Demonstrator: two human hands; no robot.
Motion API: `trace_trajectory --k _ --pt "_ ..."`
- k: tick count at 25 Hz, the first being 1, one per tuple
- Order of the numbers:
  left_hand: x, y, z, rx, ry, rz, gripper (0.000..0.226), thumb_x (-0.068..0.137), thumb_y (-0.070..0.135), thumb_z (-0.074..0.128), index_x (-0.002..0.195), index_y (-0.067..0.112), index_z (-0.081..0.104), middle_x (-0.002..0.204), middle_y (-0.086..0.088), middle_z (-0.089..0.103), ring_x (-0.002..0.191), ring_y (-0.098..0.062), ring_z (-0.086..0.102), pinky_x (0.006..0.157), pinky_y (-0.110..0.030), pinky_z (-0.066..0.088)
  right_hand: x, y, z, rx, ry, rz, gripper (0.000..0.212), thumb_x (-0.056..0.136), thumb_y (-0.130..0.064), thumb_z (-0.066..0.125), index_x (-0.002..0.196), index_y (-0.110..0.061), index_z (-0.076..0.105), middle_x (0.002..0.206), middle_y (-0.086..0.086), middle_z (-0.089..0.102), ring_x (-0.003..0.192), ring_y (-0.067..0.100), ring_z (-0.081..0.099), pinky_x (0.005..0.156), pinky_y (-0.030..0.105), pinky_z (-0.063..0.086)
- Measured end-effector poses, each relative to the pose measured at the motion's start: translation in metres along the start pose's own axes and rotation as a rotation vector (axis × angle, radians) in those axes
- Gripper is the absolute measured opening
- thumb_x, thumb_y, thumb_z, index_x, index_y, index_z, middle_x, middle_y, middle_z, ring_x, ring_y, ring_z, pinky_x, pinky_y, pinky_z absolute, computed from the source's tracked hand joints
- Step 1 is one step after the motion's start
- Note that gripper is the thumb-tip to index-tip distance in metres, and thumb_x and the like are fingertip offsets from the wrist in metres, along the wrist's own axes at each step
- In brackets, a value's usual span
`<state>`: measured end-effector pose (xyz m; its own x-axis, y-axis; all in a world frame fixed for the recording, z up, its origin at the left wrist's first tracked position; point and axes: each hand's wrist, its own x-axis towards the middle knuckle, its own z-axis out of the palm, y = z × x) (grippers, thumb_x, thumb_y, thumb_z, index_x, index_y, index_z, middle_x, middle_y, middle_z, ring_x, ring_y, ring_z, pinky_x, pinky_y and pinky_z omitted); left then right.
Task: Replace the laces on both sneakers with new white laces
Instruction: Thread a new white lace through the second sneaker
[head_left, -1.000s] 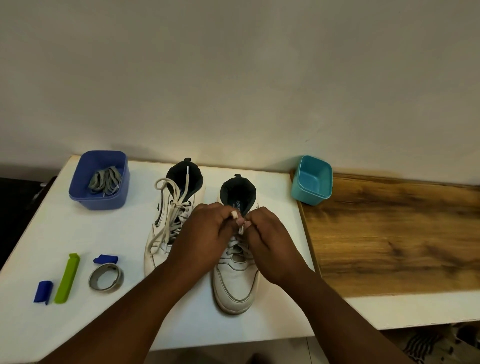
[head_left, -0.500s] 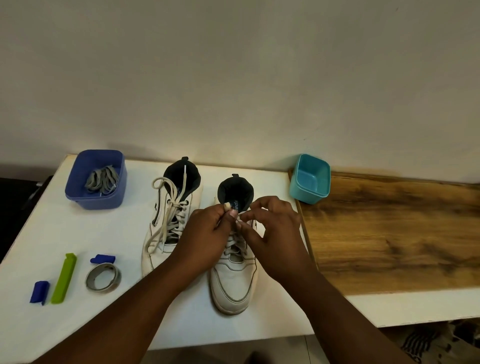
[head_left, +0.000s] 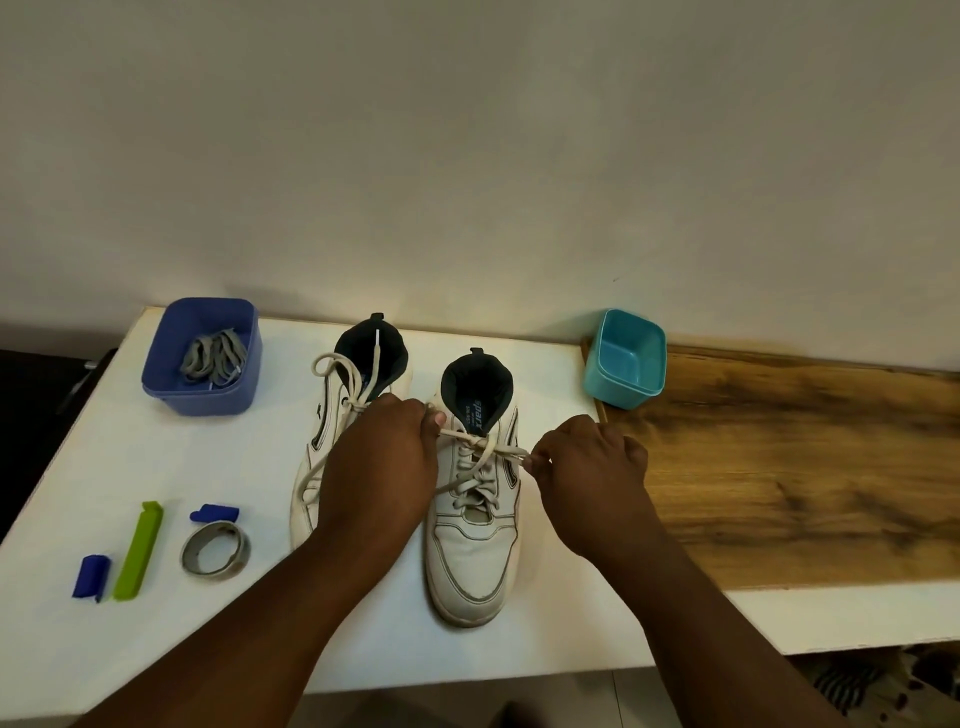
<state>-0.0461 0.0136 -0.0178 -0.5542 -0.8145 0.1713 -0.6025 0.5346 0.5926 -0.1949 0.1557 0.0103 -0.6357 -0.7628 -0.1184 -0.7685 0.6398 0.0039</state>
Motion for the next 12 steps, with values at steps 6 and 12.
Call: trace_trajectory --k 6,12 --pt "0.004 -0.005 0.002 0.007 -0.013 -0.029 0.037 0.105 0.035 0.046 0.081 0.012 0.065 0.078 0.001 0.048 0.072 -0.02 0.05 0.066 -0.032 0.031 -0.002 -0.002 -0.003 -0.035 -0.075 0.004 0.033 0.107 -0.049 0.039 0.12 -0.031 0.063 0.118 -0.003 0.058 0.117 0.022 0.054 0.106 0.047 0.037" --pt "0.006 -0.003 -0.002 -0.132 -0.054 -0.014 0.036 0.103 0.039 0.051 0.081 0.014 0.067 0.069 0.004 0.055 0.066 -0.016 0.054 0.063 -0.034 0.038 0.001 0.0 -0.01 0.505 0.0 -0.065 0.019 0.101 -0.018 0.054 0.092 -0.029 0.066 0.09 -0.011 0.06 0.08 0.006 0.056 0.071 0.023 0.047"
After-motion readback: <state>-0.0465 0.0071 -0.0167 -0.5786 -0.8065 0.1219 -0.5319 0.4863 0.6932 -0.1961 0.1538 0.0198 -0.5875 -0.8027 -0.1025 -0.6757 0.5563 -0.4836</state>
